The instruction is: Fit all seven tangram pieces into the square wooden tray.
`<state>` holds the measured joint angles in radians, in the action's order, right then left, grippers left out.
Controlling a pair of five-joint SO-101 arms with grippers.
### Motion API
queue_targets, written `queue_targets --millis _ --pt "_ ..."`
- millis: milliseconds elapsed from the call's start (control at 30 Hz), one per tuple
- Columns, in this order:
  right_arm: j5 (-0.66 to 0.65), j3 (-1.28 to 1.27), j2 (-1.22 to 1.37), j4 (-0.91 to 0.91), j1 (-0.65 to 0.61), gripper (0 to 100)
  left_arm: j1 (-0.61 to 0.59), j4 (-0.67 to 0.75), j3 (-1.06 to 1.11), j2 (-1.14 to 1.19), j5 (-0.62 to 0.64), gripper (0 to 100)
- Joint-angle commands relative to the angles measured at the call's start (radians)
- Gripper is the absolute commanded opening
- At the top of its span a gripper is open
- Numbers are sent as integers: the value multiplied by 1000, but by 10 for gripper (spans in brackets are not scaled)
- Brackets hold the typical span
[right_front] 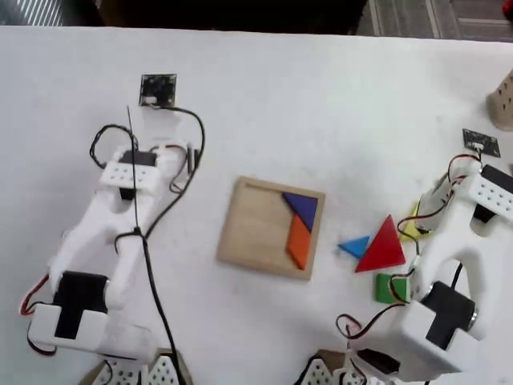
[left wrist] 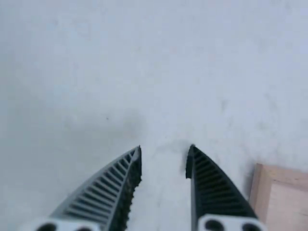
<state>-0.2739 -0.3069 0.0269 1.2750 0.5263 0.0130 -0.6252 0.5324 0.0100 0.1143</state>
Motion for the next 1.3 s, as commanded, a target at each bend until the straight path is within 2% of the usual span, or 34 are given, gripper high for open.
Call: queue_targets --millis 0,133,200,333,500,700,1000,1100,1267 --pt "48 66 21 -13 -13 313 2 29 -23 1 -9 165" --pt "52 64 44 10 -47 166 2 21 -60 38 -9 165" --pt "18 64 45 42 -70 130 2 21 -63 41 -9 165" --pt "-51 21 33 77 -116 149 2 21 -63 42 -11 165" --pt "-58 -123 -42 28 -143 166 15 21 -63 42 -81 165" --pt "-58 -293 -182 -19 -211 166 25 21 -63 42 -86 165" --pt "-61 -350 -209 -64 -283 166 25 23 -63 42 -86 165" --pt "-109 -376 -239 -61 -340 166 30 23 -63 44 -87 165" --pt "-48 -488 -325 -166 -403 166 21 23 -60 44 -87 165"
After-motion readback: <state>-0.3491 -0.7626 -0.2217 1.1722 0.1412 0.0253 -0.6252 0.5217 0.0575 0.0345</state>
